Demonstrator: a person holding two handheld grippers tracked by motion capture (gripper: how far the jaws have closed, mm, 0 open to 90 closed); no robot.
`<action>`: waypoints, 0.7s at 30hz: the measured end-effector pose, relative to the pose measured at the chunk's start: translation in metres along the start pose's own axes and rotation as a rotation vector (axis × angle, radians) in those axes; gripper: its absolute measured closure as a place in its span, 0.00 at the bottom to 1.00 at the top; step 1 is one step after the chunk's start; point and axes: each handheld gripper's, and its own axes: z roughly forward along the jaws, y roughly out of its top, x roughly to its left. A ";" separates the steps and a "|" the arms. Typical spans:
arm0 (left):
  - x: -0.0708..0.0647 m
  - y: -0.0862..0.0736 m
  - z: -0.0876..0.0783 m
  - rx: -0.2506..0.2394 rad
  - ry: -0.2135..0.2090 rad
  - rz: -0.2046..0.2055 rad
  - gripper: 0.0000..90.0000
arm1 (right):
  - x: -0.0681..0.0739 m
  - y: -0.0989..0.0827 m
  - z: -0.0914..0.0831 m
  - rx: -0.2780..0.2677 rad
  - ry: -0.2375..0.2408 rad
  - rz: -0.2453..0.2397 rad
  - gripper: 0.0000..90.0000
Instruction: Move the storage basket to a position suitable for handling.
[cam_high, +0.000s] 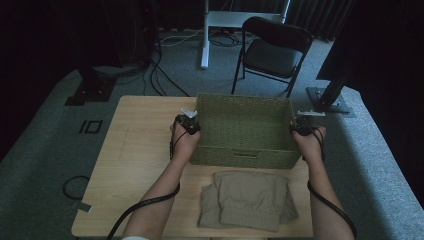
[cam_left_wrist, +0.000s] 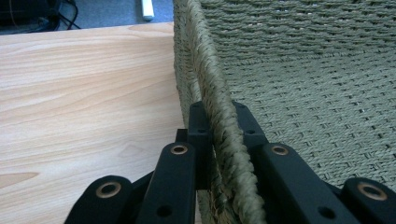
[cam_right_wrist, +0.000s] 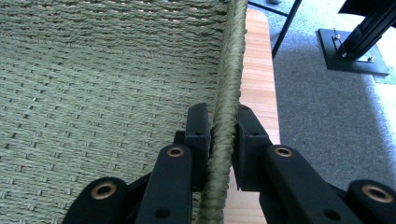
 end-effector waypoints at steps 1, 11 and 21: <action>-0.001 0.000 0.000 0.002 -0.001 0.003 0.91 | -0.002 -0.001 -0.001 0.002 -0.001 -0.001 0.87; -0.001 0.001 0.001 0.007 -0.013 0.013 0.90 | -0.002 -0.001 -0.001 0.001 -0.013 -0.020 0.86; 0.000 0.009 -0.003 -0.008 -0.136 0.034 0.46 | 0.000 0.001 -0.006 -0.038 0.004 -0.034 0.68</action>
